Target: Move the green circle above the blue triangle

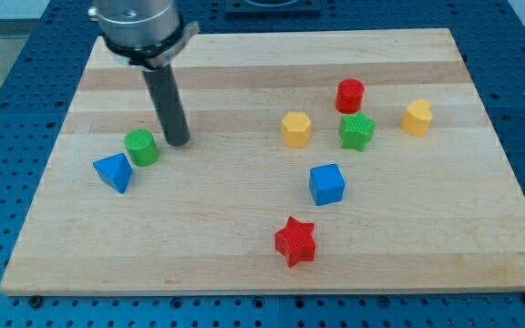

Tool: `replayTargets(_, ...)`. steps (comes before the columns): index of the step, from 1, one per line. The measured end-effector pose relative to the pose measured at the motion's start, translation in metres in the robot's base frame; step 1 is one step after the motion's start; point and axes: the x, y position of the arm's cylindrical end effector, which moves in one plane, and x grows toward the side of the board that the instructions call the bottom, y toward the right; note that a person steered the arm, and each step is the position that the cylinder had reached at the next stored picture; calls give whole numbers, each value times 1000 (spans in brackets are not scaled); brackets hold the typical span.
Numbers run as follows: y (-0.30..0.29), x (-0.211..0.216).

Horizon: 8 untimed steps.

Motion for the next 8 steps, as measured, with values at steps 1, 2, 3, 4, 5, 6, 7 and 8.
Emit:
replayTargets(1, 3, 15)
replayTargets(2, -14, 15)
replayTargets(3, -36, 15)
replayTargets(4, -34, 15)
replayTargets(5, -24, 15)
replayTargets(6, -28, 15)
replayTargets(7, -37, 15)
replayTargets(8, -44, 15)
